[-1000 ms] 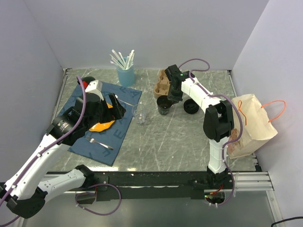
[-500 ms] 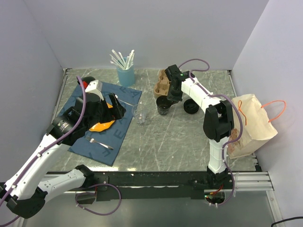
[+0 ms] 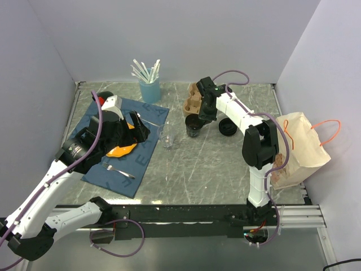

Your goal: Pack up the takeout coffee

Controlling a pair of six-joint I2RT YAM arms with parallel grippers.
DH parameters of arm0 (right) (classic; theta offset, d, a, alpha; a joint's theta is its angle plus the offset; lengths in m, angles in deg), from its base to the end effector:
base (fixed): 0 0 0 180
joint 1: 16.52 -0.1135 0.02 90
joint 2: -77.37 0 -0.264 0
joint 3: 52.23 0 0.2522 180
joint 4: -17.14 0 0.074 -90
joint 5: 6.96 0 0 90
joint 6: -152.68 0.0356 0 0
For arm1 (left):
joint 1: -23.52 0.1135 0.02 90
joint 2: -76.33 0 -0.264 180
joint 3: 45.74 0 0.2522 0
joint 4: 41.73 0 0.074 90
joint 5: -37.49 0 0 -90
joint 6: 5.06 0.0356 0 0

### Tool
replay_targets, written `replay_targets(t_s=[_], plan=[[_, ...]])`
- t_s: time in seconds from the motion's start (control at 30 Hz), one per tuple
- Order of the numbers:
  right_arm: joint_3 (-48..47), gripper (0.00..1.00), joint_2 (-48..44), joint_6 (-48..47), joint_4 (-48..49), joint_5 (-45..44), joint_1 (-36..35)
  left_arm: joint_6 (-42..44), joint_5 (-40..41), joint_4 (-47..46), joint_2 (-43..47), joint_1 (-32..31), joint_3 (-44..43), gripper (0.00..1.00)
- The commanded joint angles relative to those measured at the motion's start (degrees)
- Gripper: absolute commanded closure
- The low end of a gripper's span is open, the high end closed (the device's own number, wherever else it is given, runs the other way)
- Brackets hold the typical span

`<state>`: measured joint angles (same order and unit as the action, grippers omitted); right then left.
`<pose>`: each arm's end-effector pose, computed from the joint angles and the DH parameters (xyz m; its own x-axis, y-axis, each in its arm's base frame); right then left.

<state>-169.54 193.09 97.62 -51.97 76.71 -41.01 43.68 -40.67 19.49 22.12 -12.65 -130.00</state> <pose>0.3916 0.1741 0.2573 -0.9033 0.2140 -0.3718 0.1753 0.9752 0.1355 0.1472 -0.0986 0.3976 -0.6016 -0.3598 -0.7132 0.0521 0.8733 -0.4844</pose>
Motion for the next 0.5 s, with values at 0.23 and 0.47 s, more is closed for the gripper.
replay_targets(t_s=[0.23,0.47], plan=[[-3.9,0.87,-0.7,0.4,-2.4,0.8,0.5,0.2,-0.8,-2.5,0.4,-0.1,0.4,0.03],[-3.5,0.90,-0.8,0.6,-1.8,1.3,0.3,0.6,-0.5,-2.3,0.5,-0.1,0.2,0.03]])
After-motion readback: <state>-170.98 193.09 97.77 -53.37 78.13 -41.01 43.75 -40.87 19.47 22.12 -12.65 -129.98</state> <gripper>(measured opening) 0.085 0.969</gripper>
